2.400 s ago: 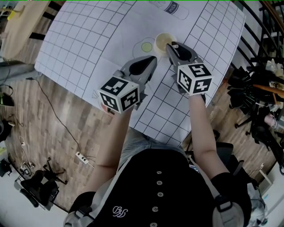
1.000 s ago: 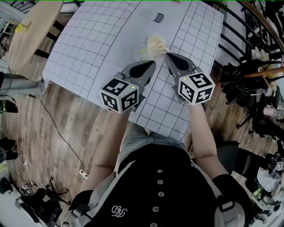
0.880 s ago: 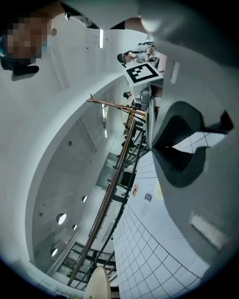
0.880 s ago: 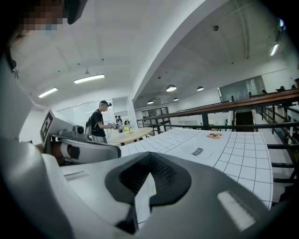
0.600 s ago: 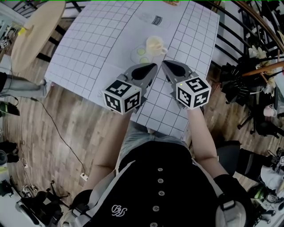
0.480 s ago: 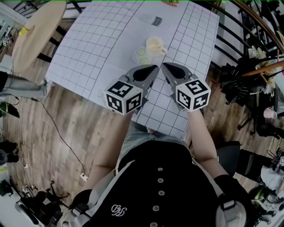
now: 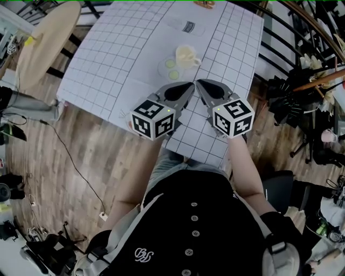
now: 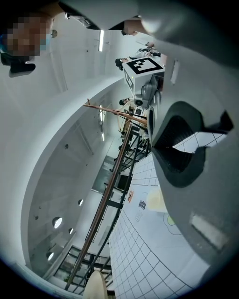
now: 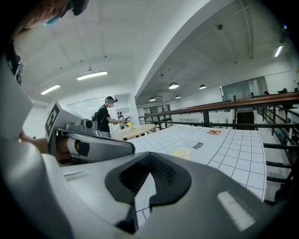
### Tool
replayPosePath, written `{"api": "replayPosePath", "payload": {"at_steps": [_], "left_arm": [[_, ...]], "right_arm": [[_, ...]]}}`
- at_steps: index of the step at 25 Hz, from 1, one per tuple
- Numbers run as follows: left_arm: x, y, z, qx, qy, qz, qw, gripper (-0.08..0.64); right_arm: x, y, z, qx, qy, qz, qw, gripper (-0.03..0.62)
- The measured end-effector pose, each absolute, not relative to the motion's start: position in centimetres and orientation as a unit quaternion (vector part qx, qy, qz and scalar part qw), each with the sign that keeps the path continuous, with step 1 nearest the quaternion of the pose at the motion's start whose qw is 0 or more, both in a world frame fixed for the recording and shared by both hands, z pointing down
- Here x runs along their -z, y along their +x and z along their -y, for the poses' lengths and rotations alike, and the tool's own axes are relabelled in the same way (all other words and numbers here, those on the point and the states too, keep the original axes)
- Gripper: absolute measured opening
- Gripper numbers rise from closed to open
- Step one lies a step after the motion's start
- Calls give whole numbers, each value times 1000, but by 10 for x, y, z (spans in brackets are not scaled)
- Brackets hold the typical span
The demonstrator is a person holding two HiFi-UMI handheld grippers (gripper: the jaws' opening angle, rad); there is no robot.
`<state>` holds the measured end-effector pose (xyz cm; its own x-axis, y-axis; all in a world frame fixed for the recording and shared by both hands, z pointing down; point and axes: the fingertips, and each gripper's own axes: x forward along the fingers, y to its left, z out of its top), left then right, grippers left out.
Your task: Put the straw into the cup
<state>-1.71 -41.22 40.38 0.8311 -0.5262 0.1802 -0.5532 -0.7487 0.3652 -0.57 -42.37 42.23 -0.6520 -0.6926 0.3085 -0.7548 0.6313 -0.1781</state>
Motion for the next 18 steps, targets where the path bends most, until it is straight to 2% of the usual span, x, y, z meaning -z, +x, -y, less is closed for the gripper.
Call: {"api": "replayPosePath", "payload": {"at_steps": [18], "left_arm": [[-417,-23,400,-30,927,298,226,-2]], "right_arm": [[-428,-6,412,-141,400,898,119,-2]]}}
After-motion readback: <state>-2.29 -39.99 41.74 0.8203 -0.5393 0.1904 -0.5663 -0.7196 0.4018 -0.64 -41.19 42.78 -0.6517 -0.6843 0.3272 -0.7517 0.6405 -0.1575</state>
